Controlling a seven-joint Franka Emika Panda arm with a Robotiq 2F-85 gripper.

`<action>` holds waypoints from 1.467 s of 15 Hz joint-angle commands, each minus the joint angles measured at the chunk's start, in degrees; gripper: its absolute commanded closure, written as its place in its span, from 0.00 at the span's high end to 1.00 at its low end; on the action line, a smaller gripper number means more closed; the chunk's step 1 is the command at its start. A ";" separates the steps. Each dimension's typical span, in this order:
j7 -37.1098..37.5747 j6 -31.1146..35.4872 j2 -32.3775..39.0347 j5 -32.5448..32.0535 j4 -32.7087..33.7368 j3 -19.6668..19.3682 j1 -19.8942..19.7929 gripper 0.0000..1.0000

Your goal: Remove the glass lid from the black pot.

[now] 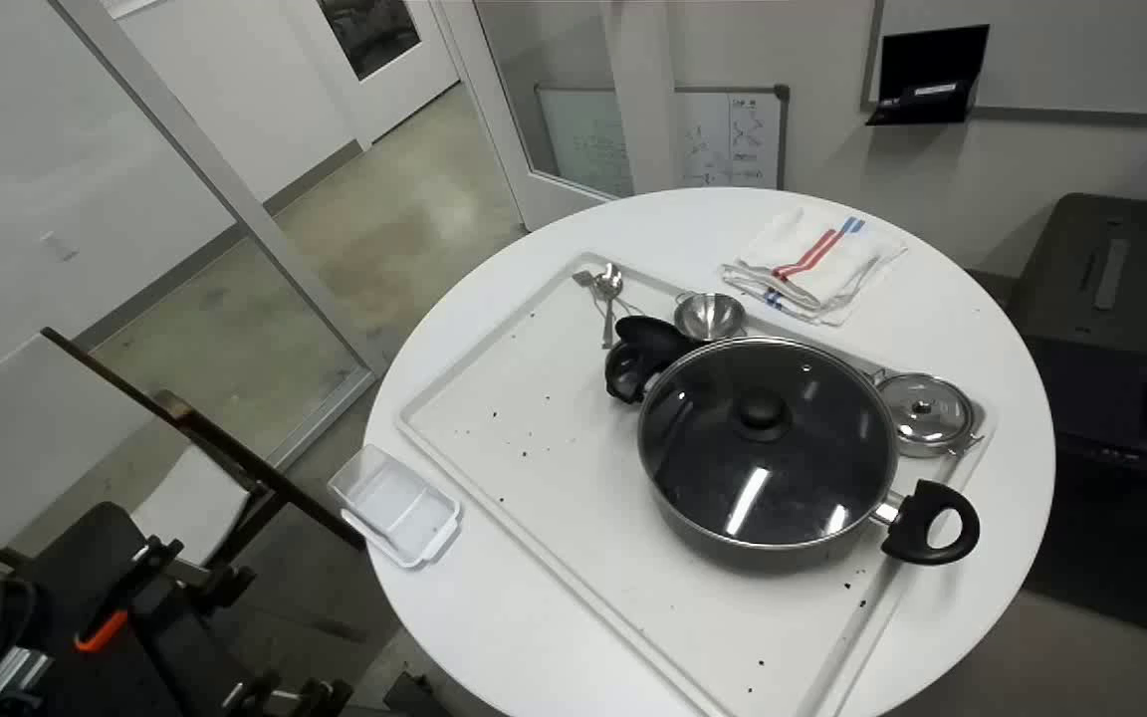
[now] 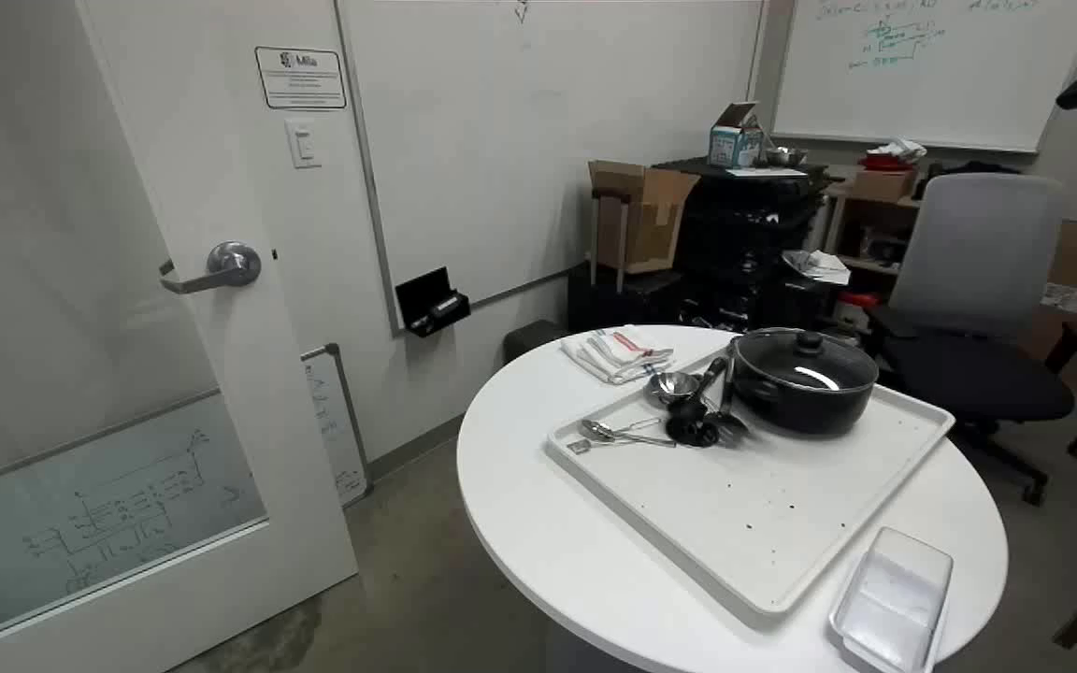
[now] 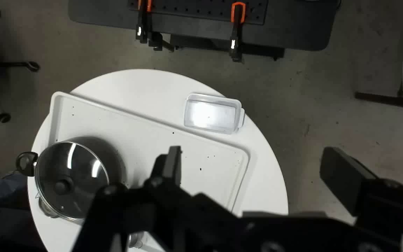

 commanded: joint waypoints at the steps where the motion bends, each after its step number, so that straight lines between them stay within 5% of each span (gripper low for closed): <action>1: 0.64 -0.14 0.33 -0.53 0.17 -1.13 1.51 1.00; 13: 1.51 0.37 3.39 -0.14 1.24 -1.69 0.87 1.00; 22: 6.56 6.72 12.89 2.13 3.25 -7.56 -2.67 1.00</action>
